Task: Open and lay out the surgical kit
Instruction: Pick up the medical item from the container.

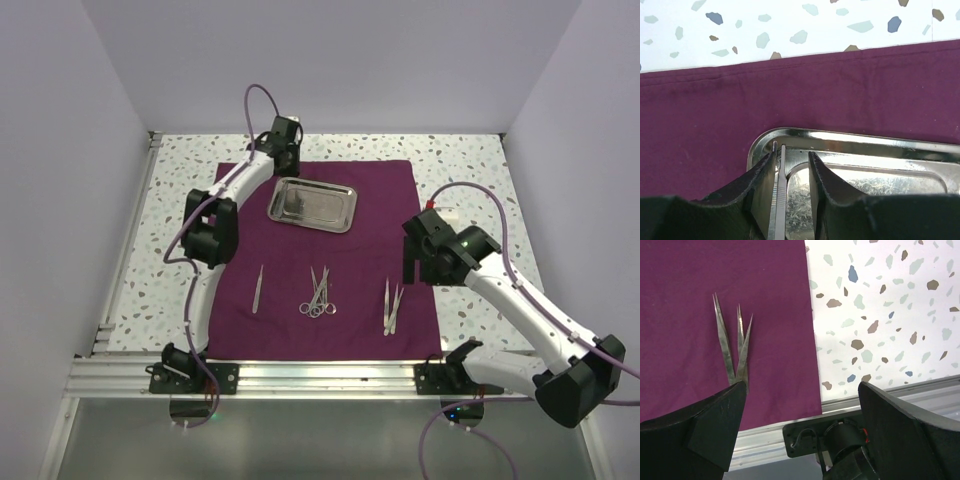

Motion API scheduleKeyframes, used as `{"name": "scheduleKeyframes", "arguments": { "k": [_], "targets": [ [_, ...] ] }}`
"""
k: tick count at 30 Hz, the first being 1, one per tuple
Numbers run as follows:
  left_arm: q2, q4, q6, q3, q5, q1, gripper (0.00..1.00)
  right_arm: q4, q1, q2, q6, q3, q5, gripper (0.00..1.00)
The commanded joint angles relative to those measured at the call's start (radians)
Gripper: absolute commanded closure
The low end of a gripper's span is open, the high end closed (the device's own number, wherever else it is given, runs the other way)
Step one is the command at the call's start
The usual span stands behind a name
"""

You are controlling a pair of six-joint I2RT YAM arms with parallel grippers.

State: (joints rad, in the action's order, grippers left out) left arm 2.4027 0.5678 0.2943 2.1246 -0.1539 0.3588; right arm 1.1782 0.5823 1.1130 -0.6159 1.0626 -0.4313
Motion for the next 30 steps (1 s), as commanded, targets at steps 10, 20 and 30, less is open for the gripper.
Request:
{"name": "scheduleKeyframes", "arguments": {
  "k": [10, 20, 30],
  "targets": [
    [0.009, -0.014, -0.017, -0.020, 0.005, -0.029, 0.66, -0.009, 0.004, 0.079, 0.004, 0.051, -0.052, 0.02],
    [0.058, -0.011, -0.012, -0.014, 0.051, -0.040, 0.68, -0.020, 0.001, 0.099, 0.035, 0.056, -0.060, 0.02],
    [0.082, 0.003, -0.003, -0.022, 0.050, -0.040, 0.74, -0.028, -0.010, 0.102, 0.045, 0.051, -0.064, 0.02]
  ]
}}
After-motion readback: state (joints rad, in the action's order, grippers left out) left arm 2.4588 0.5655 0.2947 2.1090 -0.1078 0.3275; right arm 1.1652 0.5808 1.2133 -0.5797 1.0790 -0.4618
